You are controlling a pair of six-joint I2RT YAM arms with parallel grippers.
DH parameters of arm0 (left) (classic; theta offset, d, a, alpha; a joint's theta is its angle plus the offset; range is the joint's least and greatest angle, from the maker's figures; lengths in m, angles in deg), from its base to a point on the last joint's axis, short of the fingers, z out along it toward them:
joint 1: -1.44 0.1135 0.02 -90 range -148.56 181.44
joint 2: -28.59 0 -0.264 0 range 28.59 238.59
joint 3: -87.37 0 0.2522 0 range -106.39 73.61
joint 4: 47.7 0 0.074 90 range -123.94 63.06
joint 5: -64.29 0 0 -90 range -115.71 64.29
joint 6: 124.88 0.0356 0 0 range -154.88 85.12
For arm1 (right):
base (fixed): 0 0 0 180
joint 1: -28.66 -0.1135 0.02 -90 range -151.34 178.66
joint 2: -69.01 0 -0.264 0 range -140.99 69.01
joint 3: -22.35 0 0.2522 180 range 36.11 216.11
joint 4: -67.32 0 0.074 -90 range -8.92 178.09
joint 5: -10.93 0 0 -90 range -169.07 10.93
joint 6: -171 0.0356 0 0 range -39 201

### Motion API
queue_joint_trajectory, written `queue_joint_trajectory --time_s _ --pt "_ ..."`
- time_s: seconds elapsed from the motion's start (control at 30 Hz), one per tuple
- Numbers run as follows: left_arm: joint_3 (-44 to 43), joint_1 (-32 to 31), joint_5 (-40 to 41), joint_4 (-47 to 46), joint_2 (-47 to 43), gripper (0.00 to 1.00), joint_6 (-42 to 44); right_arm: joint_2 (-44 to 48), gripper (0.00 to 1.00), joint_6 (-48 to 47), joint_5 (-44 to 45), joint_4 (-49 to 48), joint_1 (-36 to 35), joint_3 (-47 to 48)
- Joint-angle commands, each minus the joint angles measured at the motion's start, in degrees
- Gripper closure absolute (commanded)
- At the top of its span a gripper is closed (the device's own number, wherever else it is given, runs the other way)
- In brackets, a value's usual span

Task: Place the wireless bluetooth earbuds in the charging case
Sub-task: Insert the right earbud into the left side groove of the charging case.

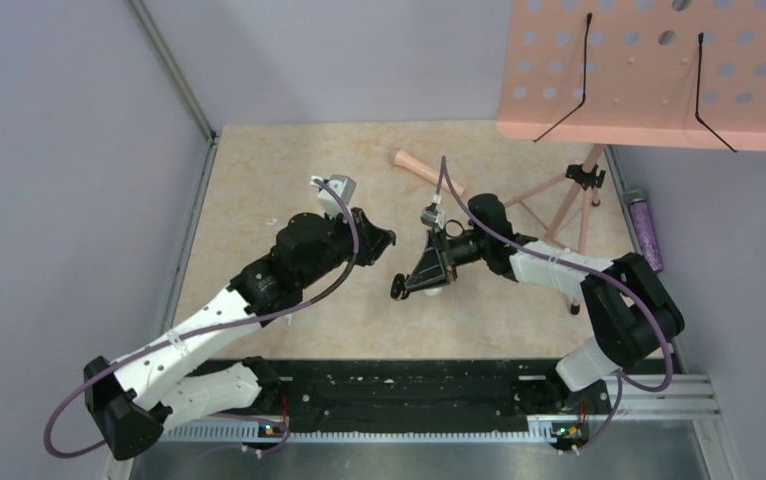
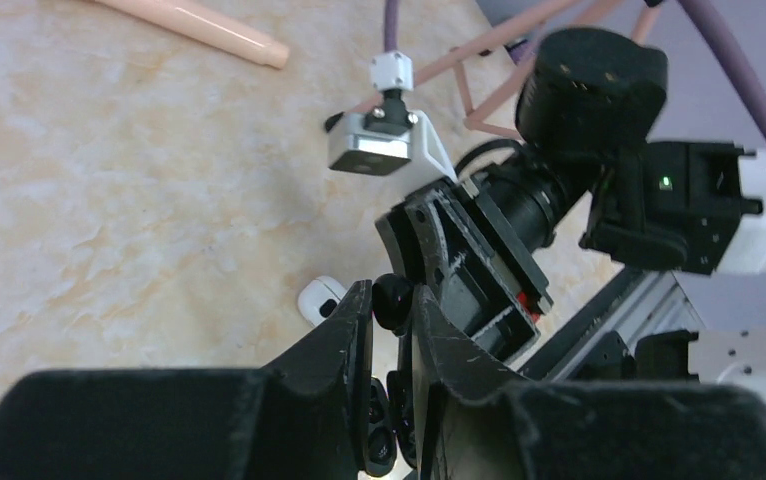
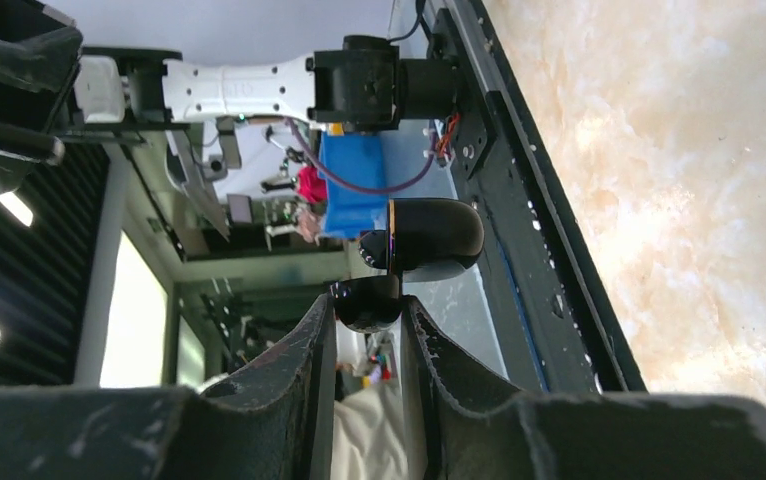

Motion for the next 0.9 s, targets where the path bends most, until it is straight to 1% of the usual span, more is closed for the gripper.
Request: queue_joint_trajectory --time_s 0.0,0.13,0.2,0.37,0.43,0.57,0.67,0.73,0.87 --pt "1.6 -0.1 -7.6 -7.9 -1.7 1.0 5.6 2.1 1.0 -12.2 -4.6 15.0 1.5 5.6" --pt "3.7 -0.1 -8.5 -12.4 -2.9 1.0 8.8 1.3 1.0 -9.8 -5.3 13.8 2.5 6.0" --pt "5.6 -0.1 -9.3 -16.0 -3.6 1.0 10.2 1.0 1.0 -9.0 -5.6 13.2 2.7 6.4" --pt "12.8 -0.1 -13.7 -28.7 -5.4 1.0 14.6 0.4 1.0 -8.7 -6.9 13.6 3.2 7.7" --pt "15.2 -0.1 -15.5 -32.0 -5.8 1.0 16.5 0.2 1.0 -8.9 -7.5 14.1 3.4 8.0" --pt "17.9 -0.1 -19.9 -35.3 -6.1 1.0 20.8 0.1 1.0 -8.9 -8.0 14.9 3.7 8.2" --pt "20.6 -0.1 -19.7 -39.7 -7.2 1.0 21.6 0.1 1.0 -9.3 -8.2 15.5 3.7 8.4" --pt "21.6 -0.1 -19.8 -40.5 -8.0 1.0 21.6 0.2 1.0 -9.3 -8.3 15.5 3.8 8.4" --pt "23.0 -0.1 -24.2 -40.7 -8.5 1.0 25.5 0.1 1.0 -8.6 -8.3 14.7 3.9 8.2"
